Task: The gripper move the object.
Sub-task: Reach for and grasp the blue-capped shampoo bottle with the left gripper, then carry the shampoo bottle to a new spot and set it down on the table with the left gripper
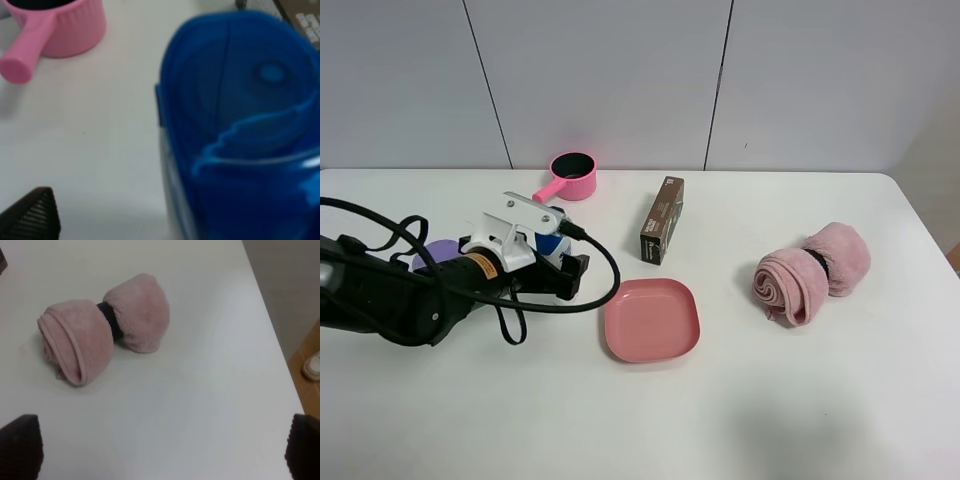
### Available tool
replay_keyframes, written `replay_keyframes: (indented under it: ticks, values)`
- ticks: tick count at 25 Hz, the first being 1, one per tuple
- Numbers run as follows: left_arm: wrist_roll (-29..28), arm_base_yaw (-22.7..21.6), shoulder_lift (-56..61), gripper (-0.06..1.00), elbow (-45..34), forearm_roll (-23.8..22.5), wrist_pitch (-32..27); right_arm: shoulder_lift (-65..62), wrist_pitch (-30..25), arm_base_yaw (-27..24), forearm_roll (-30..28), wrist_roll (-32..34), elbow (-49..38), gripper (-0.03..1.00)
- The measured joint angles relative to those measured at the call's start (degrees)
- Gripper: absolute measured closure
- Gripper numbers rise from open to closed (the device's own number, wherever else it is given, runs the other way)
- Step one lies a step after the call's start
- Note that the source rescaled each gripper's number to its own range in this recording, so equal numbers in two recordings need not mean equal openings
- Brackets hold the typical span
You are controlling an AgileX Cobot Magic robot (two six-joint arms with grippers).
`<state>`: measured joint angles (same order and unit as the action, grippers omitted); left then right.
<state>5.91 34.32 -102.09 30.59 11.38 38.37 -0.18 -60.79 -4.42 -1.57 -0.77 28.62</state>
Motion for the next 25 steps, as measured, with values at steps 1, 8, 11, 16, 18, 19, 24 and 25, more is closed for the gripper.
replay_keyframes:
  ticks: [1,8,11,16,18,19,24,25]
  values:
    - [0.0,0.0,-0.12,0.01,0.0,0.0,0.1,0.0,0.0,0.0,0.0,0.0,0.0,-0.03]
    - [0.06,0.08,-0.12,0.92,0.0,-0.7,0.69,0.0,0.0,0.0,0.0,0.0,0.0,-0.03]
    - [0.06,0.08,-0.12,0.9,0.0,-0.75,0.69,0.0,0.0,0.0,0.0,0.0,0.0,-0.03]
    - [0.06,0.08,4.11,0.9,1.9,-1.77,-5.85,0.0,0.0,0.0,0.0,0.0,0.0,-0.03]
    - [0.06,0.1,7.1,0.9,6.03,-3.67,-13.55,0.0,0.0,0.0,0.0,0.0,0.0,-0.03]
    - [0.06,0.1,8.17,0.9,8.95,-4.49,-16.96,0.0,0.0,0.0,0.0,0.0,0.0,-0.03]
    - [0.0,0.23,8.09,0.9,25.8,-6.39,-34.61,0.0,0.0,0.0,0.0,0.0,0.0,-0.03]
    - [0.0,0.44,7.3,0.9,28.86,-6.49,-37.56,0.0,0.0,0.0,0.0,0.0,0.0,-0.03]
